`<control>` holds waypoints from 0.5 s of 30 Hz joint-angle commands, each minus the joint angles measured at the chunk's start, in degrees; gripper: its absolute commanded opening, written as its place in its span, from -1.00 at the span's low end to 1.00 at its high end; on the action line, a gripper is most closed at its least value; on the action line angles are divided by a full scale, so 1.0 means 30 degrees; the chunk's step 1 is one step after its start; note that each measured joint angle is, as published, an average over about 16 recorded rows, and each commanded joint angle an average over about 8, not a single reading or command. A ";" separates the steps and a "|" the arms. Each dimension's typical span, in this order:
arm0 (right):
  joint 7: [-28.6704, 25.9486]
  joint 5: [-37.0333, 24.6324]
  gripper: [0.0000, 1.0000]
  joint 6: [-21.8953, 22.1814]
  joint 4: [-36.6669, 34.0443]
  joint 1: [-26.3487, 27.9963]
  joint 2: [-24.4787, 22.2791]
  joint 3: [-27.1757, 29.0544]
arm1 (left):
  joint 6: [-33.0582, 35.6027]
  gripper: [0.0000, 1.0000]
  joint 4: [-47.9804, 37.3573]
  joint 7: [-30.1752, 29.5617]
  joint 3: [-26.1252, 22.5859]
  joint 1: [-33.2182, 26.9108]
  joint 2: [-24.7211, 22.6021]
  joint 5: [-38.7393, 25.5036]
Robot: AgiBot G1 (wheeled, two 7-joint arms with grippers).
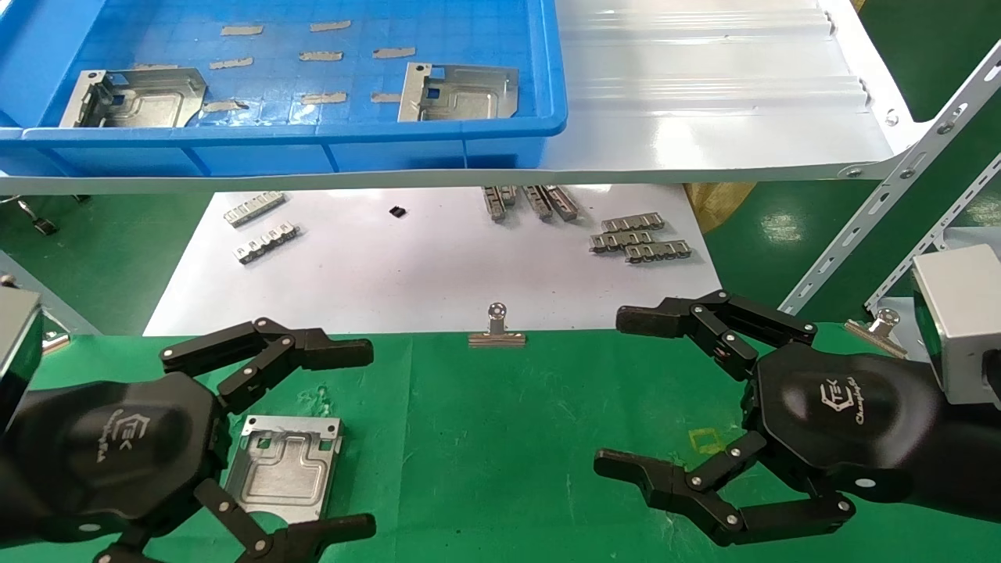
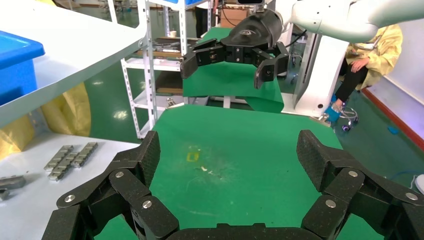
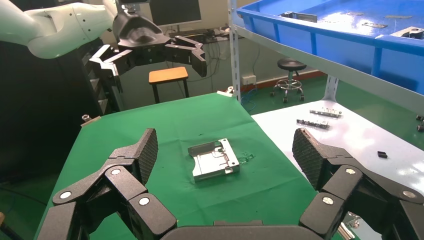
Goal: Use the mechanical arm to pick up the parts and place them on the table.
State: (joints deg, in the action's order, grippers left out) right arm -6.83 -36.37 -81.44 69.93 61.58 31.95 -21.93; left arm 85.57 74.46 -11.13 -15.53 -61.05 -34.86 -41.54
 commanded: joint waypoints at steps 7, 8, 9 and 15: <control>0.0000 0.0000 1.00 0.0000 0.0000 0.0000 0.0000 0.0000 | 0.0016 1.00 -0.0170 0.0079 -0.0095 -0.0096 -0.0026 -0.0055; 0.0000 0.0000 1.00 0.0000 0.0000 0.0000 0.0000 0.0000 | 0.0017 1.00 -0.0183 0.0085 -0.0103 -0.0104 -0.0028 -0.0060; 0.0000 0.0000 1.00 0.0000 0.0000 0.0000 0.0000 0.0000 | 0.0019 1.00 -0.0195 0.0089 -0.0109 -0.0111 -0.0029 -0.0064; 0.0000 0.0000 1.00 0.0000 0.0000 0.0000 0.0000 0.0000 | 0.0026 1.00 -0.0252 0.0117 -0.0138 -0.0141 -0.0037 -0.0083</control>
State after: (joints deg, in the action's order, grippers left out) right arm -6.83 -36.37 -81.44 69.93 61.58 31.95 -21.93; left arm 85.64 73.72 -10.79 -15.93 -61.47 -34.97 -41.79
